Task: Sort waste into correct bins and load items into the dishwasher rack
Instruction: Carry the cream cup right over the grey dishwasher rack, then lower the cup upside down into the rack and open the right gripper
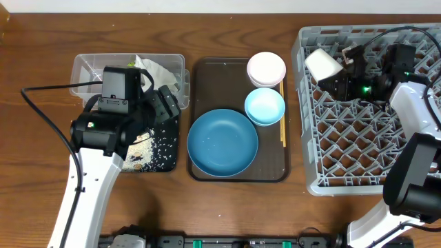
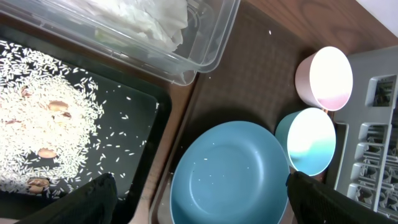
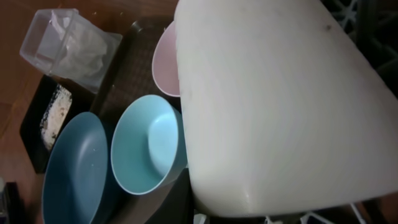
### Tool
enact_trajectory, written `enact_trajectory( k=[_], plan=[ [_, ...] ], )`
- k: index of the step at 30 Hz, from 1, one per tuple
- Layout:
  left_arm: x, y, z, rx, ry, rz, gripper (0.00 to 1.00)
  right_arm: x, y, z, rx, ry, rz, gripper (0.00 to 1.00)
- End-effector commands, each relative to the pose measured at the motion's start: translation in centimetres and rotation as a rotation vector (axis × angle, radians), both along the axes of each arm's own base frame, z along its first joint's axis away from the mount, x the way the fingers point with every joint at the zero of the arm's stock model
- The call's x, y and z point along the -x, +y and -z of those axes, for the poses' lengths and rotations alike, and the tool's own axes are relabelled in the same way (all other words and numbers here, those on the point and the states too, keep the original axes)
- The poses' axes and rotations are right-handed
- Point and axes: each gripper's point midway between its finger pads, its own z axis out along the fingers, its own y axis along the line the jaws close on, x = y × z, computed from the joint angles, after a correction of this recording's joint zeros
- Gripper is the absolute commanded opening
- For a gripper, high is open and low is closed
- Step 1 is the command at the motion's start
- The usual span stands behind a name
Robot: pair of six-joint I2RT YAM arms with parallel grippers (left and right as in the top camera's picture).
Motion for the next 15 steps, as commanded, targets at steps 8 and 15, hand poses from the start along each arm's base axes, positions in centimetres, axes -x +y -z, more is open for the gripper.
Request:
enact_trajectory(
  k=[8, 15],
  plan=[
    [-0.4, 0.2, -0.7, -0.006, -0.018, -0.003, 0.90, 1.7, -3.9, 1.8, 0.007, 0.144, 0.121, 0.07],
    [-0.4, 0.2, -0.7, -0.006, -0.018, -0.003, 0.90, 2.7, -5.7, 2.0, -0.030, 0.224, 0.197, 0.10]
  ],
)
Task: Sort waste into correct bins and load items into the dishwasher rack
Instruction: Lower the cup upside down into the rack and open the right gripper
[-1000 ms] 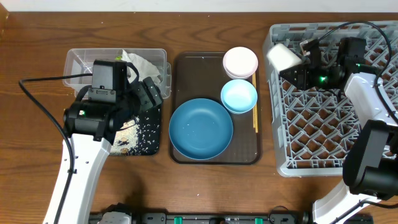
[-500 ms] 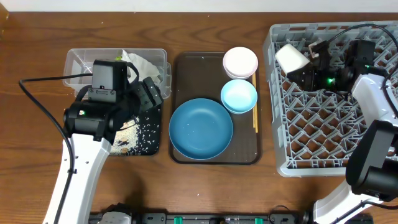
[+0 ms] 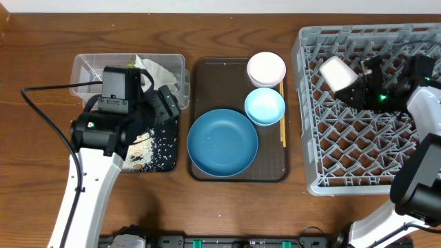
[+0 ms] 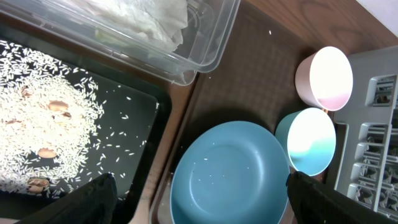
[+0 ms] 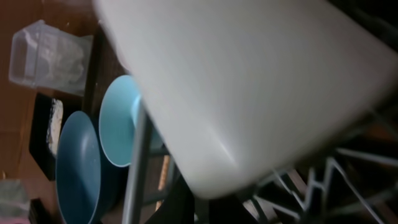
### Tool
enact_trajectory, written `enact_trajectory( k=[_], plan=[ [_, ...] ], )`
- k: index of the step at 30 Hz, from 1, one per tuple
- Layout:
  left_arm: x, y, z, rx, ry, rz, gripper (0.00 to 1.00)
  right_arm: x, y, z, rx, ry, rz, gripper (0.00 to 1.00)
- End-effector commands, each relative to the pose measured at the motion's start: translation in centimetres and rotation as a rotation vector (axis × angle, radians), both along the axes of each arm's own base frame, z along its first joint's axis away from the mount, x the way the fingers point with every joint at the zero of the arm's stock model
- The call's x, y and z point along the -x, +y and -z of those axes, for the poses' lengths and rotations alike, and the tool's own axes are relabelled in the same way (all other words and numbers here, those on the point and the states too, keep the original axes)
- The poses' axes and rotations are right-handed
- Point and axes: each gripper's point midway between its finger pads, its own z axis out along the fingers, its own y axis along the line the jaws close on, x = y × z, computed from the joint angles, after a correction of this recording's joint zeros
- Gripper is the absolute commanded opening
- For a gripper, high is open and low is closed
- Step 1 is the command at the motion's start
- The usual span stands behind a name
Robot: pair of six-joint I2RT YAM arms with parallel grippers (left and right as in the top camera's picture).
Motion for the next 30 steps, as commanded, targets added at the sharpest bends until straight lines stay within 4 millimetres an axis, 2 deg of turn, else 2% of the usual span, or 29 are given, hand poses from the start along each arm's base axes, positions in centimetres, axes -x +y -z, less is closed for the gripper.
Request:
enact_trajectory(
  k=[1, 6, 12, 17, 21, 25, 30],
  plan=[
    [-0.4, 0.2, -0.7, -0.006, -0.018, -0.003, 0.90, 0.3, -1.0, 0.6, -0.010, 0.041, 0.041, 0.12],
    [-0.4, 0.2, -0.7, -0.006, -0.018, -0.003, 0.90, 0.7, -1.5, 0.3, -0.014, 0.053, 0.059, 0.22],
    [-0.4, 0.2, -0.7, -0.006, -0.018, -0.003, 0.90, 1.0, -3.4, -1.6, 0.004, 0.035, 0.137, 0.34],
    [-0.4, 0.2, -0.7, -0.006, -0.018, -0.003, 0.90, 2.4, -7.1, -3.7, 0.113, 0.061, 0.300, 0.37],
    [-0.4, 0.2, -0.7, -0.006, -0.018, -0.003, 0.90, 3.3, -9.0, -6.0, 0.209, 0.036, 0.392, 0.38],
    [-0.4, 0.2, -0.7, -0.006, -0.018, -0.003, 0.90, 3.9, -8.3, -9.6, 0.250, -0.064, 0.393, 0.40],
    [-0.4, 0.2, -0.7, -0.006, -0.018, -0.003, 0.90, 4.3, -5.6, -13.7, 0.296, -0.197, 0.340, 0.43]
  ],
)
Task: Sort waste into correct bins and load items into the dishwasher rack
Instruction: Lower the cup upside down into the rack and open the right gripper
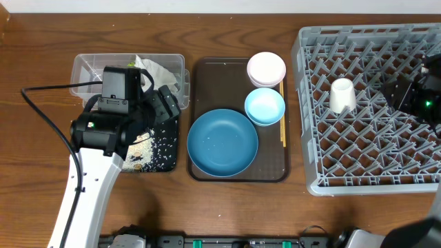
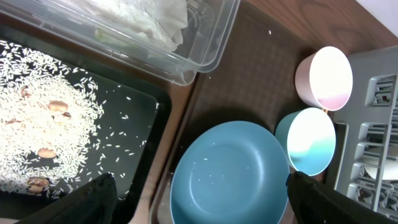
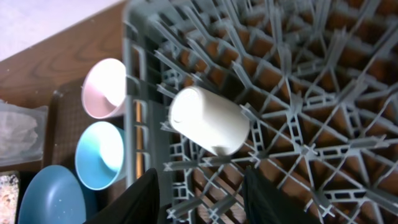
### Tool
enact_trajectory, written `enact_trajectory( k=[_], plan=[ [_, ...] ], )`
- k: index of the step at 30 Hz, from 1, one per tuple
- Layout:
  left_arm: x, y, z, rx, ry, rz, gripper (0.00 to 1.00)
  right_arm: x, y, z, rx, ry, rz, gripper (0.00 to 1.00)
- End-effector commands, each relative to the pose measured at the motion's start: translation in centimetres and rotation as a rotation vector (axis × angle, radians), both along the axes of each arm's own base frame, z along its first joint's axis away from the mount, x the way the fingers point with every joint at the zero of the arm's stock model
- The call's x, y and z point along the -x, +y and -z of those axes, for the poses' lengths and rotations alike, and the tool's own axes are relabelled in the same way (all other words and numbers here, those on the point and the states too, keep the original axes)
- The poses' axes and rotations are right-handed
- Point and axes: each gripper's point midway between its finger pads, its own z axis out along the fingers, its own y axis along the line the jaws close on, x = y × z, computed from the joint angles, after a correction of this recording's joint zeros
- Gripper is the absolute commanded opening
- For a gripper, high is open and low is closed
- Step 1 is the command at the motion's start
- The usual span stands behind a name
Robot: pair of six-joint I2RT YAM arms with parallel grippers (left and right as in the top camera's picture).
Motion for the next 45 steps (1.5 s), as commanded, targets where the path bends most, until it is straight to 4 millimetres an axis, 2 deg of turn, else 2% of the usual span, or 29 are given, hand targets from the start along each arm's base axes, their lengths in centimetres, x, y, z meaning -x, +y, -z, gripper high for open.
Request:
enact_trajectory(
  k=[1, 5, 8, 10, 15, 21, 25, 30, 34, 39, 45],
  plan=[
    [-0.4, 0.2, -0.7, -0.006, -0.018, -0.003, 0.90, 0.2, 2.1, -2.3, 0.046, -0.058, -0.038, 0.42],
    [-0.4, 0.2, -0.7, -0.006, -0.018, -0.003, 0.90, 0.3, 5.4, -3.7, 0.098, -0.100, -0.127, 0.40],
    [-0.4, 0.2, -0.7, -0.006, -0.018, -0.003, 0.90, 0.3, 9.3, -3.9, 0.147, -0.121, -0.262, 0.38],
    [-0.4, 0.2, -0.7, -0.006, -0.018, -0.003, 0.90, 0.2, 10.4, -3.3, 0.209, -0.101, -0.277, 0.40],
    [-0.4, 0.2, -0.7, -0.006, -0.018, -0.003, 0.90, -0.1, 11.1, -2.2, 0.427, -0.046, -0.251, 0.42],
    [-0.4, 0.2, -0.7, -0.006, -0.018, -0.003, 0.90, -0.9, 10.2, -0.8, 0.520, 0.007, -0.211, 0.38],
    [-0.4, 0.2, -0.7, -0.006, -0.018, -0.003, 0.90, -2.0, 9.8, 0.9, 0.495, 0.050, -0.179, 0.21],
    [-0.4, 0.2, -0.7, -0.006, -0.018, -0.003, 0.90, -4.4, 9.8, 3.9, 0.494, 0.084, -0.185, 0.14],
    [-0.4, 0.2, -0.7, -0.006, -0.018, -0.003, 0.90, -6.1, 8.5, 6.6, 0.509, 0.130, -0.127, 0.07],
    [-0.4, 0.2, -0.7, -0.006, -0.018, -0.003, 0.90, -7.1, 6.3, 9.7, 0.499, 0.198, -0.057, 0.06],
    [-0.4, 0.2, -0.7, -0.006, -0.018, -0.003, 0.90, -6.2, 4.3, 12.7, 0.483, 0.306, -0.028, 0.06]
  ],
)
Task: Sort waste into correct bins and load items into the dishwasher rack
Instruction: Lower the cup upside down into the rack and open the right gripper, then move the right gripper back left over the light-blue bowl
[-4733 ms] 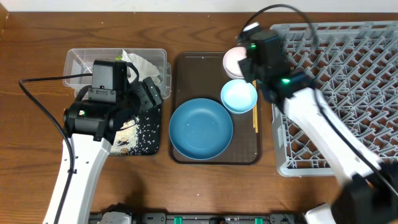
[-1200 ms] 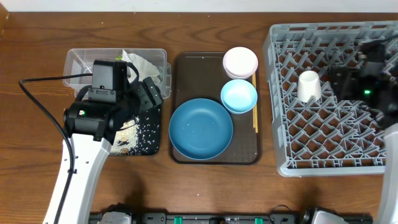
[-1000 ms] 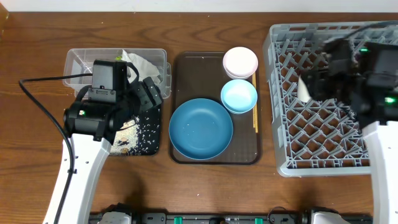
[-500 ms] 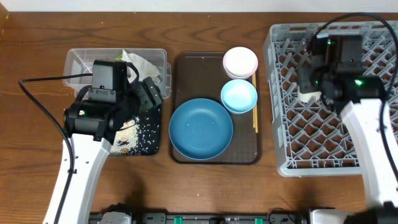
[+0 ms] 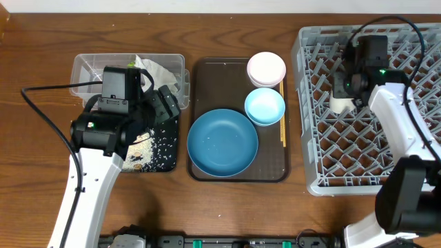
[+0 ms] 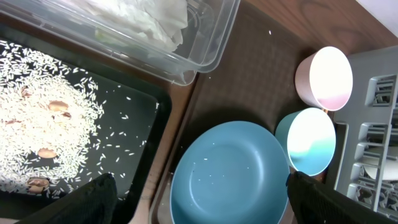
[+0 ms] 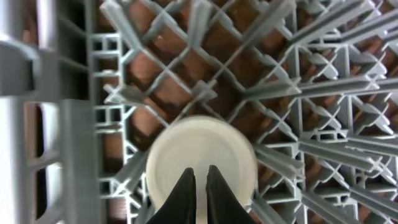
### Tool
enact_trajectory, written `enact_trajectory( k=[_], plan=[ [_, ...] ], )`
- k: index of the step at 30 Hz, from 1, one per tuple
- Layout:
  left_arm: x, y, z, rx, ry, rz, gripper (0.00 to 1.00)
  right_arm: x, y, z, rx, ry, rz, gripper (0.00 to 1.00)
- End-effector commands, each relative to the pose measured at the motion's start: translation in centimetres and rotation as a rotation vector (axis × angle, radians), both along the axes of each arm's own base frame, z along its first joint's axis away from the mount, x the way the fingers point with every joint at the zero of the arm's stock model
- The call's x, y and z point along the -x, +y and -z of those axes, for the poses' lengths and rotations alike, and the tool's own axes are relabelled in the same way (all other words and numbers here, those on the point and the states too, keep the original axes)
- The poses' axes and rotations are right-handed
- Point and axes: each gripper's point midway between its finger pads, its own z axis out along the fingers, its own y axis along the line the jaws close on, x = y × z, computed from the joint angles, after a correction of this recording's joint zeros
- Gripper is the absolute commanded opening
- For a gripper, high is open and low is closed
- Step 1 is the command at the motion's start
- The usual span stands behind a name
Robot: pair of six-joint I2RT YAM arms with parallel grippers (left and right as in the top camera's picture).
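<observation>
A white cup (image 7: 200,163) stands base-up in the left part of the grey dishwasher rack (image 5: 372,158); overhead the cup (image 5: 338,105) peeks out under my right arm. My right gripper (image 7: 200,186) is directly above the cup's base, shut with nothing between the fingers. A blue plate (image 5: 222,143), a light blue bowl (image 5: 264,106), a pink bowl (image 5: 266,68) and chopsticks (image 5: 282,117) lie on the brown tray (image 5: 213,72). My left gripper (image 6: 202,202) hangs open over the tray's left edge, holding nothing.
A clear bin (image 5: 93,69) holding crumpled tissue sits at the far left. In front of it is a black bin (image 5: 160,153) with scattered rice and scraps. The rack's ribs (image 7: 323,81) surround the cup on all sides.
My right gripper was open at the rack's right side, away from the cup. It is now shut directly above the cup's base. The cup has stayed in its slot. The left arm has not moved.
My right gripper first held the white cup over the rack's far-left corner, then a little further in. After that the cup sat in the rack and the gripper was open to the right. Now it is shut over the cup. The left arm stayed still throughout.
</observation>
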Motion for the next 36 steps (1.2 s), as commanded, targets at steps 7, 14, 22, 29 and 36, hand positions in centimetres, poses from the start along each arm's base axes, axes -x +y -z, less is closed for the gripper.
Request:
enact_trajectory(
  k=[7, 14, 22, 29, 36],
  plan=[
    [-0.4, 0.2, -0.7, -0.006, -0.018, -0.003, 0.90, 2.0, -1.8, 0.9, -0.033, 0.073, 0.117, 0.07],
    [-0.4, 0.2, -0.7, -0.006, -0.018, -0.003, 0.90, 2.6, -1.0, -3.5, -0.073, -0.024, 0.096, 0.11],
    [-0.4, 0.2, -0.7, -0.006, -0.018, -0.003, 0.90, 4.1, 5.2, -9.7, -0.364, -0.151, -0.090, 0.29],
    [-0.4, 0.2, -0.7, -0.006, -0.018, -0.003, 0.90, 7.0, 11.7, -11.9, -0.657, -0.098, -0.275, 0.99],
    [-0.4, 0.2, -0.7, -0.006, -0.018, -0.003, 0.90, 9.1, 16.7, -11.8, -0.723, -0.010, -0.384, 0.92]
  ],
)
